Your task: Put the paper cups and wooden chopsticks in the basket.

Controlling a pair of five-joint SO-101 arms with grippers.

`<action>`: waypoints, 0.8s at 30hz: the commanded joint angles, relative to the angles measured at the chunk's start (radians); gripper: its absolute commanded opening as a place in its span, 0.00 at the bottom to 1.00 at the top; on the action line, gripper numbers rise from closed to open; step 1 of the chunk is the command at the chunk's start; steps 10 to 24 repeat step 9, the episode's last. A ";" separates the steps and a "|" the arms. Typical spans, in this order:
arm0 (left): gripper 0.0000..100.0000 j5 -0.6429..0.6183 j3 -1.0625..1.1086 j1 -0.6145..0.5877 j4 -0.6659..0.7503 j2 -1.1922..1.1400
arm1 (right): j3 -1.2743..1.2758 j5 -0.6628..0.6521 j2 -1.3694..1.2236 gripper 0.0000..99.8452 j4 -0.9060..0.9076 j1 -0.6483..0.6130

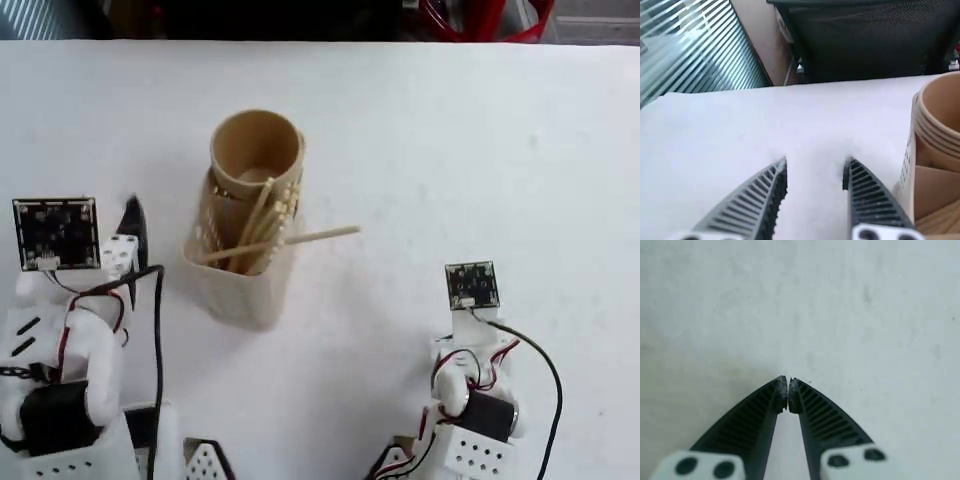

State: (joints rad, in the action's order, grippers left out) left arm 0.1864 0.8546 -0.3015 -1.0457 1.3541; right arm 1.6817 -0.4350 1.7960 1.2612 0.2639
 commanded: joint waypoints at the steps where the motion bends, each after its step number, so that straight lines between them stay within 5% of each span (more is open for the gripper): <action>1: 0.20 0.006 0.091 -0.028 0.015 -0.005 | 0.009 0.005 0.004 0.02 0.008 -0.002; 9: 0.20 -0.081 0.367 -0.030 0.304 -0.005 | 0.009 0.005 0.004 0.02 0.008 -0.002; 24: 0.20 -0.081 0.367 -0.030 0.304 -0.005 | 0.009 0.005 0.004 0.02 0.008 -0.002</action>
